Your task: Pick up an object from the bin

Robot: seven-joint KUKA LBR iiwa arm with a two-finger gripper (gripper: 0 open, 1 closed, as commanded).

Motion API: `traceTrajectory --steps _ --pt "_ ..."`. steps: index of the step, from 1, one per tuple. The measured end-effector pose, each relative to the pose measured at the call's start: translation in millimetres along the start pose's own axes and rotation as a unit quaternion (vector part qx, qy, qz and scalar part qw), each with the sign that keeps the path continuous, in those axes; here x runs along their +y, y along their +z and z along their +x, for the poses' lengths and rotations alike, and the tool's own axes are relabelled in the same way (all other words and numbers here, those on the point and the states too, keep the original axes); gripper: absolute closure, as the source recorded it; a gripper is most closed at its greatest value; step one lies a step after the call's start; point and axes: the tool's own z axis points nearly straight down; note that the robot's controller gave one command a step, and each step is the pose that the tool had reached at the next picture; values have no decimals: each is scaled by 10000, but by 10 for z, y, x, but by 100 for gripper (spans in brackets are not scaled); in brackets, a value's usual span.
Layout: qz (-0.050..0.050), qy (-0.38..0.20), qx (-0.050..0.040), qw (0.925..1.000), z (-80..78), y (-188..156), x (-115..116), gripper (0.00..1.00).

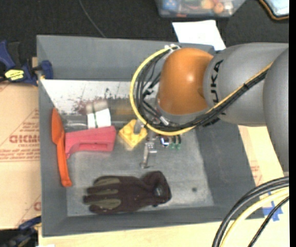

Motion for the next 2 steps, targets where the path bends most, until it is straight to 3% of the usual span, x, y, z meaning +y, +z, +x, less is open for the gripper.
traceTrajectory --steps 1,2 --pt "0 1 0 10000 0 0 0 0" --pt "-9 81 -38 10000 -103 0 45 0"
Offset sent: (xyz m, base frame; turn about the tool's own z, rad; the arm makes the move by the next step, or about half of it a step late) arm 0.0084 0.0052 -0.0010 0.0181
